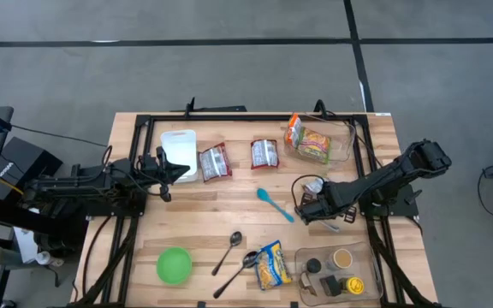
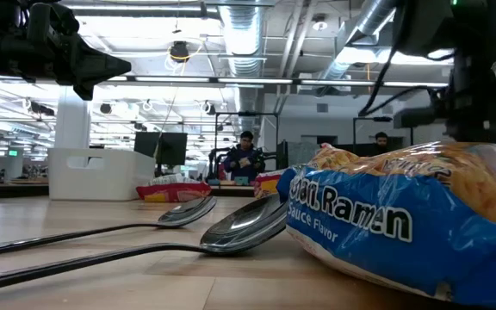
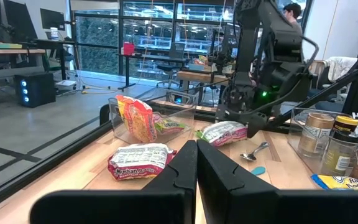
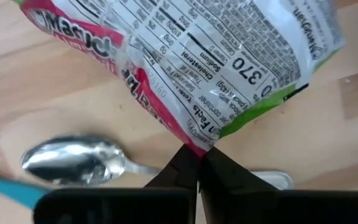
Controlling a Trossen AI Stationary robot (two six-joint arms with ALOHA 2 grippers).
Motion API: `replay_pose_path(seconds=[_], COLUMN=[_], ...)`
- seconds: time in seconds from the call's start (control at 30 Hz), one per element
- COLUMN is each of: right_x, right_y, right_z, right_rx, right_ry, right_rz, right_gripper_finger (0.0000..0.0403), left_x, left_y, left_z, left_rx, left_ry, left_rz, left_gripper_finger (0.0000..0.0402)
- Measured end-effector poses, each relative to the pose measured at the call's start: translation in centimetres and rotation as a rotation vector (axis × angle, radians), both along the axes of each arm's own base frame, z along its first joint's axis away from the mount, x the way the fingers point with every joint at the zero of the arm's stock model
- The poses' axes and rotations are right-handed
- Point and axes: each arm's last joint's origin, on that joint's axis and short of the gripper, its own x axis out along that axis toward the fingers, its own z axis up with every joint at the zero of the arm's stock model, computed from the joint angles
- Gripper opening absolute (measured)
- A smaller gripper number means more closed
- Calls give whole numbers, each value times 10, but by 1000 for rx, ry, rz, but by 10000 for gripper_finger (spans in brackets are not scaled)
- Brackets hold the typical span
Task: Pick & Place Food Item
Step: Put the green noodle pack into the top transparent bin
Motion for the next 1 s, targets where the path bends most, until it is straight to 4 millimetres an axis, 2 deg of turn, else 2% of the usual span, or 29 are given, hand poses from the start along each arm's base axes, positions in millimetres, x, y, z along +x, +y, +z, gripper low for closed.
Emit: replay_pose_path(seconds=[0.47,1.0], right_x=[6,20], right_y=[13,7], right_z=[74,155], right_rx=[-139,-330], right_ry=[65,-109], right_rz=[89,235], right_gripper_finger=[0,0], left_x=[0,0], left_y=[0,0], left_z=[0,0], left_rx=[0,0], left_ry=[0,0], left_rz=[0,0], left_gripper_finger=[3,3])
